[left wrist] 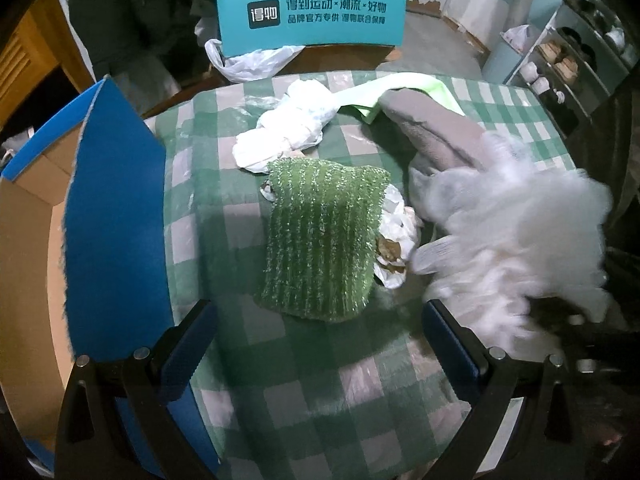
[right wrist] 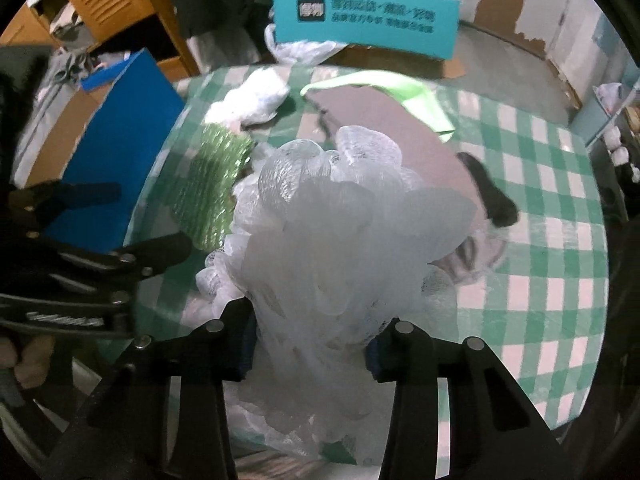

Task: Organize soft objects
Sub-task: 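Grasp the green mesh scrubber with the left tool while the right tool lifts the bath puff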

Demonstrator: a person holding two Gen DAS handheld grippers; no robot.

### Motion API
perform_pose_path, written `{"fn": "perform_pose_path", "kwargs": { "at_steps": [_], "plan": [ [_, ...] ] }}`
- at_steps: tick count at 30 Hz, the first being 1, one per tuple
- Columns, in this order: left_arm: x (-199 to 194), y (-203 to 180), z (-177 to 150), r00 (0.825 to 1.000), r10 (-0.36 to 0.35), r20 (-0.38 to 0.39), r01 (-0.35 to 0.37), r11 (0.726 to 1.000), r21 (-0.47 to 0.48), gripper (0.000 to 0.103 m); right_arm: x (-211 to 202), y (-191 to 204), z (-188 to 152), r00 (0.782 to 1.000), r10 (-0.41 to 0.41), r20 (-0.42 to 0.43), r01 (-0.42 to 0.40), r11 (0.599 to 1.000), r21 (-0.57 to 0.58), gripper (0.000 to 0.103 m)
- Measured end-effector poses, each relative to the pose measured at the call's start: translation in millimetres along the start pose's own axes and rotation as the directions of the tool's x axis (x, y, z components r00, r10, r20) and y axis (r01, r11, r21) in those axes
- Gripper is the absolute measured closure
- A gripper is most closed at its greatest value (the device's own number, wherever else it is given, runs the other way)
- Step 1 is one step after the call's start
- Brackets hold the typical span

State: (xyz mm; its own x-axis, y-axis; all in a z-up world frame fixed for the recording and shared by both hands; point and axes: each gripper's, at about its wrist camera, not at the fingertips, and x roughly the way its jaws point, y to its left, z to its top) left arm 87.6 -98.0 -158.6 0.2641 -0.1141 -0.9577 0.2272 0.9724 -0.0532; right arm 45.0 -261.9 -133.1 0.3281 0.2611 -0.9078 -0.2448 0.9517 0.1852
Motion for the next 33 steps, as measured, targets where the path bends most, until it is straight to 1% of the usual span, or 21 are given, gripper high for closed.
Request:
{"fn": "perform_pose_path", "kwargs": {
  "at_steps": [4,8,13,18,20,22,24,25,26,28,30,33],
  "plan": [
    [10.4,0.7,4.2,1.000,0.023,-0.007,-0.023,1.000,-0.009,0.001,-4.0,-7.7,4.6,1.000,-0.012,0.028,0.011,0.999,0.030,0.063],
    [22.6,1.8,10.6,0.999,0.033,-0.025,-0.034,0.999,-0.018,0.001,-6.1,-17.8,7.2,0.999,-0.009,0.038,0.006,0.998,0.058,0.063],
    [38.4,2.4,14.0,0.997,0.064,-0.050,-0.064,0.998,-0.003,0.001,-9.3,-19.4,9.6,0.998,-0.001,0.055,-0.002,0.998,0.064,0.063],
    [48.2,7.6,19.6,0.998,0.041,-0.055,-0.042,0.999,-0.005,0.001,-11.6,-20.8,9.9,0.998,0.002,0.063,-0.006,0.998,0.066,0.063],
    [49.6,8.6,20.9,0.998,0.032,-0.053,-0.033,0.999,-0.006,0.005,-10.7,-21.3,10.7,0.998,0.004,0.061,-0.009,0.998,0.069,0.063],
    [51.3,11.6,21.9,0.998,0.013,-0.053,-0.014,1.000,-0.013,0.024,-10.4,-20.3,11.6,0.998,0.006,0.061,-0.010,0.998,0.066,0.063],
    [52.0,13.0,21.4,0.999,-0.004,-0.054,0.003,1.000,-0.023,0.032,-10.2,-20.0,11.7,0.998,0.006,0.063,-0.010,0.998,0.061,0.063],
    [51.7,13.5,22.3,0.999,-0.009,-0.048,0.008,1.000,-0.023,0.040,-10.3,-19.8,11.9,0.998,0.005,0.064,-0.009,0.998,0.061,0.063],
    [50.8,13.4,22.0,0.999,-0.020,-0.042,0.019,1.000,-0.021,0.044,-10.2,-19.6,11.8,0.998,0.005,0.064,-0.009,0.998,0.061,0.063],
    [50.5,11.7,20.6,0.998,-0.035,-0.050,0.034,0.999,-0.017,0.065,-10.4,-20.0,11.9,0.998,0.006,0.063,-0.010,0.998,0.060,0.063],
    [49.5,10.6,18.7,0.998,-0.036,-0.055,0.036,0.999,-0.012,0.075,-11.4,-19.5,11.8,0.998,0.003,0.064,-0.006,0.998,0.059,0.063],
    [44.2,6.5,14.4,0.999,-0.032,-0.037,0.032,0.999,0.011,0.083,-14.5,-17.4,12.0,0.997,-0.007,0.072,0.004,0.999,0.047,0.063]
  ]
}}
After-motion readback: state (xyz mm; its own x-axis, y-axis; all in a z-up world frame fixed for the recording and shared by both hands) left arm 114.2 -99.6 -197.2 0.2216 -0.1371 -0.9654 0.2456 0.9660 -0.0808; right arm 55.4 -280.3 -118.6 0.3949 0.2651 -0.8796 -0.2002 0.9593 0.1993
